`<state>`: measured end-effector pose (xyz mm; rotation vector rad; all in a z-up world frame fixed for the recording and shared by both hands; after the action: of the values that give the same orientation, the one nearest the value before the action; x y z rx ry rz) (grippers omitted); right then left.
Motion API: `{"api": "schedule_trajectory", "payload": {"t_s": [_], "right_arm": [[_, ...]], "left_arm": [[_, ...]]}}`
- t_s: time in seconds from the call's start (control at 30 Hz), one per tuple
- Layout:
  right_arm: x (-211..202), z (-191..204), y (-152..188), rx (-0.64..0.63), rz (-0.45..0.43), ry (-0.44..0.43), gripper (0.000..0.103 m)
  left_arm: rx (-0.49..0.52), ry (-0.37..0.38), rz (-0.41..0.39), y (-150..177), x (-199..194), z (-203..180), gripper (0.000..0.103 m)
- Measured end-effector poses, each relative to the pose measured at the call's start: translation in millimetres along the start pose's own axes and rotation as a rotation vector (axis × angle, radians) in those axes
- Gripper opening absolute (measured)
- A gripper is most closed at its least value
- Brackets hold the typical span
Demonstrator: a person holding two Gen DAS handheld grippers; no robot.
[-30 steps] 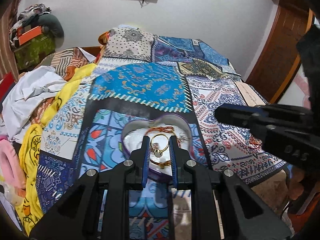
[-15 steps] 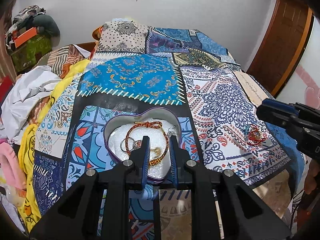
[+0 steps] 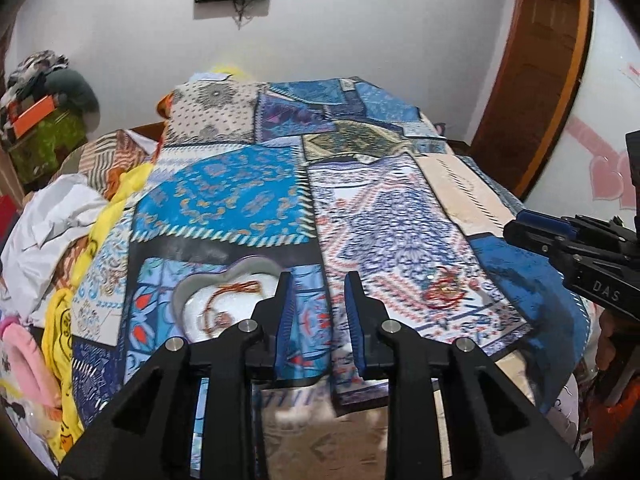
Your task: Organize jewelry
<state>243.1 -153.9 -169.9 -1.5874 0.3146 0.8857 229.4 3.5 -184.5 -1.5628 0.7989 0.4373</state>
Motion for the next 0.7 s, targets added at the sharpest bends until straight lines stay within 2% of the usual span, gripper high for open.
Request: {"api": "schedule_trajectory", "payload": {"t_s": [0.27, 0.43, 0.7], "right_arm": [[-1, -19, 14, 0.024, 0.021, 0.011, 0.029], [2, -28, 26, 0.039, 0.04, 0.008, 0.029], [5, -36, 35, 0.057, 0.059, 0.005, 0.029]], "left_arm": [[0.047, 0.055, 0.058, 6, 19, -37, 0.027], [0.081, 0.089, 0.085, 12, 28, -61, 0.033], [0.097, 0.129, 0.127, 18, 47, -86, 0.034]]}}
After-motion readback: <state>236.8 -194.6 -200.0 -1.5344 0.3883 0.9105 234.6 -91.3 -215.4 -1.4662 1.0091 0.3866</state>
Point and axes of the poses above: each gripper's, at about its wrist camera, not at the fingertips, and x roughly the way its jaws point, z to its left, y to its underside, the point moved 7 cm from there along x, roughly the way its jaws point, and after that the axes turned 3 degrees about y, right-handed, at the moved point
